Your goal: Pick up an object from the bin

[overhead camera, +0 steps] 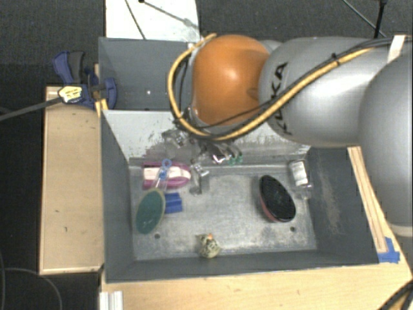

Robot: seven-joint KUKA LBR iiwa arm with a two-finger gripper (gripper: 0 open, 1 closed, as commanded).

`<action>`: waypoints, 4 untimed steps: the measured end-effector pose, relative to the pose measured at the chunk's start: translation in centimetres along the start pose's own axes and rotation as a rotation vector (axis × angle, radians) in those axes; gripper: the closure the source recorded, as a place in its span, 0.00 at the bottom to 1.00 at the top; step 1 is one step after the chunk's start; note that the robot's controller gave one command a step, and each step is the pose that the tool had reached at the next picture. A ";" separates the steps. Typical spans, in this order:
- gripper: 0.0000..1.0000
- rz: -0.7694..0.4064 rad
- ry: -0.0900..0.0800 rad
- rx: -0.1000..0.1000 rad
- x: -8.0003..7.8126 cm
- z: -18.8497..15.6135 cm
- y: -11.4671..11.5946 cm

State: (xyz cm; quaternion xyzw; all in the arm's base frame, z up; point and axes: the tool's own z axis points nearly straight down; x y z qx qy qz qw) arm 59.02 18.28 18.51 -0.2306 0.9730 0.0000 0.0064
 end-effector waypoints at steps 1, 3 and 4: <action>0.00 0.033 0.017 -0.007 2.5 9.9 7.2; 1.00 0.058 0.000 0.000 -0.3 1.3 3.1; 1.00 0.066 0.003 -0.002 0.3 -3.8 2.9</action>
Offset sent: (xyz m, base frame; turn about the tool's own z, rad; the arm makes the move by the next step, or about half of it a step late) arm -0.0498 0.0503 -0.0952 0.0383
